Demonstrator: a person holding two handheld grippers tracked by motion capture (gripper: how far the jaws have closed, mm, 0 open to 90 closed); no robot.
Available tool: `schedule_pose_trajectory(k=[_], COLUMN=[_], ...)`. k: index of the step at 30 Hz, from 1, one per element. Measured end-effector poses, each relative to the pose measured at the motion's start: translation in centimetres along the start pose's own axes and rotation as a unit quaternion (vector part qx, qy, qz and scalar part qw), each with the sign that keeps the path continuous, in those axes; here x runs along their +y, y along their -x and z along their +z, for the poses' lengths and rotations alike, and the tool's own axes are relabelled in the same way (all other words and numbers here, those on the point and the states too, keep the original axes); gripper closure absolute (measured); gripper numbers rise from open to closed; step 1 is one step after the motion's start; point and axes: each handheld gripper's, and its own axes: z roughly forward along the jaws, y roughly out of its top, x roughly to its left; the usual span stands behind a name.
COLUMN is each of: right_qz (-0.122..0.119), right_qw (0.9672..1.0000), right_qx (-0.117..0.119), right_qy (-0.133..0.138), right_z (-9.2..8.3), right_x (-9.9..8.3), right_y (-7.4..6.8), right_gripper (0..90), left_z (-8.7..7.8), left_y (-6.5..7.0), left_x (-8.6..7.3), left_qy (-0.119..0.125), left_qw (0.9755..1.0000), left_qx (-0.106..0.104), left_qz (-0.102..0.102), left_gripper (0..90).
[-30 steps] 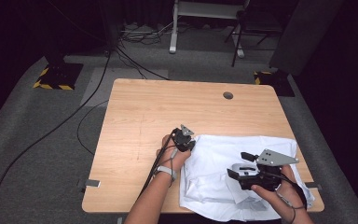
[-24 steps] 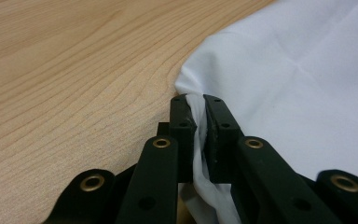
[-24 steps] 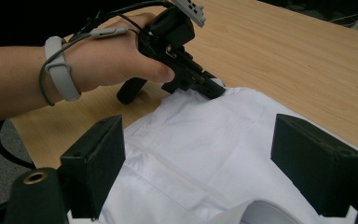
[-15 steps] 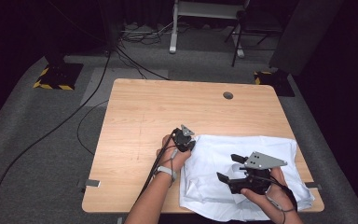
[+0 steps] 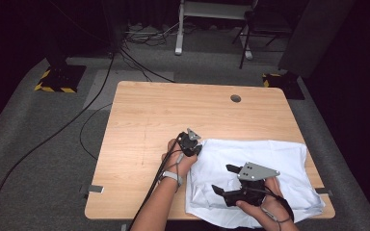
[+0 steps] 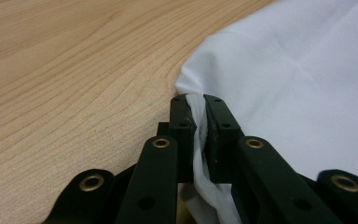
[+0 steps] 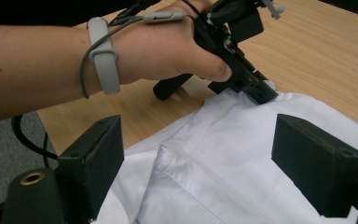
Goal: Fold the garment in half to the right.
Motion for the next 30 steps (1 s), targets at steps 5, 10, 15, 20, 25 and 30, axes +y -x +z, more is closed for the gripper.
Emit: schedule_pose_trajectory(k=[5,10,15,20,25,30], right_qz=[-0.020,-0.019,-0.015,-0.018,-0.022,-0.023], right_qw=[0.9997,0.9995,0.9994,0.9991,0.9989,0.9987], right_qx=[0.003,0.007,0.014,0.022,0.025,0.026], right_qy=[-0.015,-0.025,-0.027,-0.030,-0.034,-0.039], right_z=[0.9,2.1,3.1,3.9,4.4,5.0], right_x=[-0.5,-1.2,-1.6,-2.1,-2.4,-2.8], right_y=[-1.1,-1.8,-2.7,-3.5,-4.0,-4.5], right_gripper=[16.4,16.7,16.8,16.7,16.5,15.8], left_z=[0.0,0.0,0.0,0.0,0.0,0.0], left_y=[0.0,0.2,0.2,0.2,0.2,0.2], left_x=[0.0,0.0,0.0,0.0,0.0,0.0], left_qy=[0.000,0.001,0.001,0.000,0.001,0.000], left_qw=[1.0000,1.0000,1.0000,1.0000,1.0000,1.0000], left_qx=[0.001,0.005,0.005,0.006,0.006,0.006], left_qz=[0.001,0.005,0.005,0.005,0.005,0.007], left_gripper=[82.6,82.6,82.6,82.6,82.5,82.5])
